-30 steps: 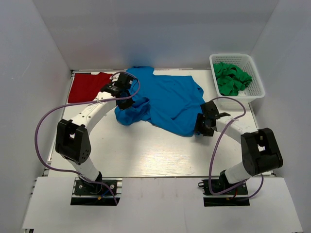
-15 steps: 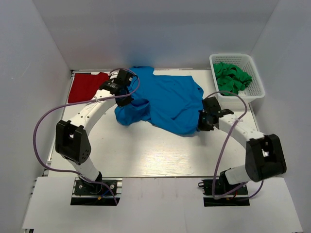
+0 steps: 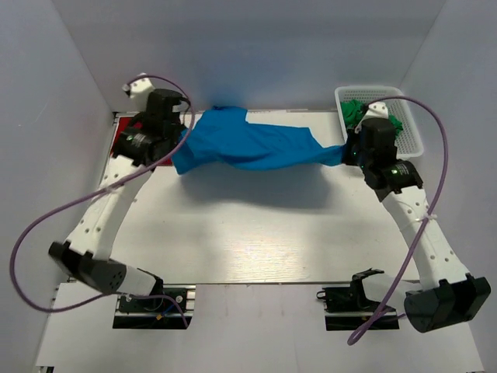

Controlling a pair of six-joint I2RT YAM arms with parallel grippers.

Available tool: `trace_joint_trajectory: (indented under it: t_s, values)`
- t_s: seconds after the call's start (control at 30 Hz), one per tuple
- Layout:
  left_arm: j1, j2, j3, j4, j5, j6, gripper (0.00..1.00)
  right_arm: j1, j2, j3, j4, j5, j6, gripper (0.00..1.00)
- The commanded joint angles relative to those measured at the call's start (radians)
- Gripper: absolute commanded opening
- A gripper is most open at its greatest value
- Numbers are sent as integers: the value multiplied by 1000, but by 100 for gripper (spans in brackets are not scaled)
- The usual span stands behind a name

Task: Fold and stack the t-shirts
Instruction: Flatten out the tshirt

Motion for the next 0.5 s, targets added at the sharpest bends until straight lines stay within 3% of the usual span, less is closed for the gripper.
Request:
trace_joint_trajectory:
  t_s: [0.0,0.23,0.47]
  values:
    - [1,-121,69,42,-154,63,0,-11,-59,96,26,85,-81,0]
    - [1,-279,163,164,-202,204,0,-17,-196,189,44,69,-175,0]
    - [-8,-359,354,197,-7,336,0,-12,-346,306,-5,-53,-276,0]
